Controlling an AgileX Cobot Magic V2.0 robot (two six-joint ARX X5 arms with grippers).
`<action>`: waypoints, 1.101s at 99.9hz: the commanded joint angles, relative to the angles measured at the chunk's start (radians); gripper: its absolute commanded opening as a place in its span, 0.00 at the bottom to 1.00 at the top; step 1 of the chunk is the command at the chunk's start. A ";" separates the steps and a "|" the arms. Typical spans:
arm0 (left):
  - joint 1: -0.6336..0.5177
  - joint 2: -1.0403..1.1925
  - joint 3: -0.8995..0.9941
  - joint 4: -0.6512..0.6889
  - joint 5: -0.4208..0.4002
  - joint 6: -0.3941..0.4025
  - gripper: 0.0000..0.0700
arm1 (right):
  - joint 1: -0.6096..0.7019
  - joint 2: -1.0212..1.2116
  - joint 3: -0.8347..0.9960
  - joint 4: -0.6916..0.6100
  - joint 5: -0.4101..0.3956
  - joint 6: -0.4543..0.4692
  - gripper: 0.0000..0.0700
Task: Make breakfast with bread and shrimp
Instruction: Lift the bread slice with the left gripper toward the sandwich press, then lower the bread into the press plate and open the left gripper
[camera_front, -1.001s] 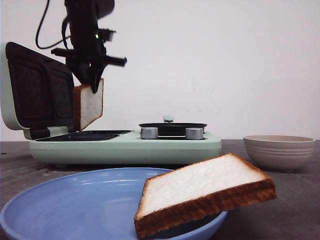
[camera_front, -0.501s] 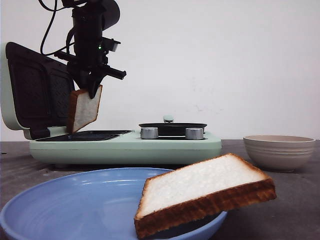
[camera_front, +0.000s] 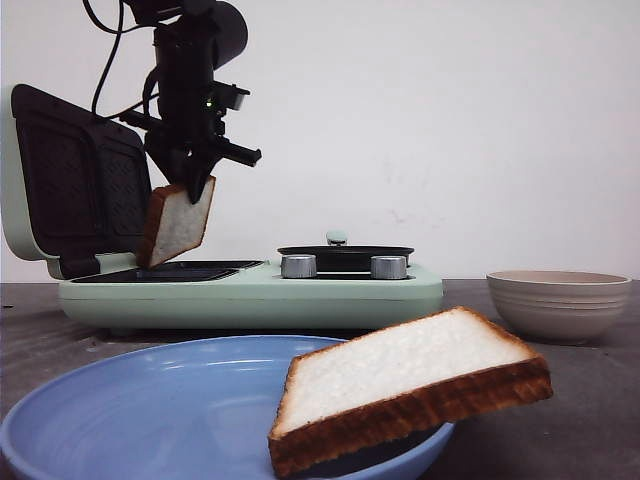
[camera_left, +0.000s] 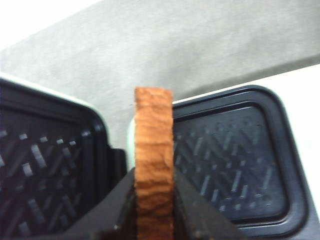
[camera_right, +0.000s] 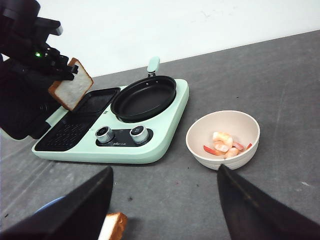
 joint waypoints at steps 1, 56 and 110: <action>-0.010 0.043 0.029 0.000 0.006 0.005 0.00 | 0.001 0.003 0.008 0.005 0.004 -0.011 0.59; -0.036 0.088 0.029 0.000 0.073 -0.034 0.21 | 0.001 0.003 0.008 0.004 0.004 -0.015 0.59; -0.063 0.088 0.123 -0.040 0.061 -0.077 0.92 | 0.001 0.003 0.008 0.002 0.004 -0.016 0.59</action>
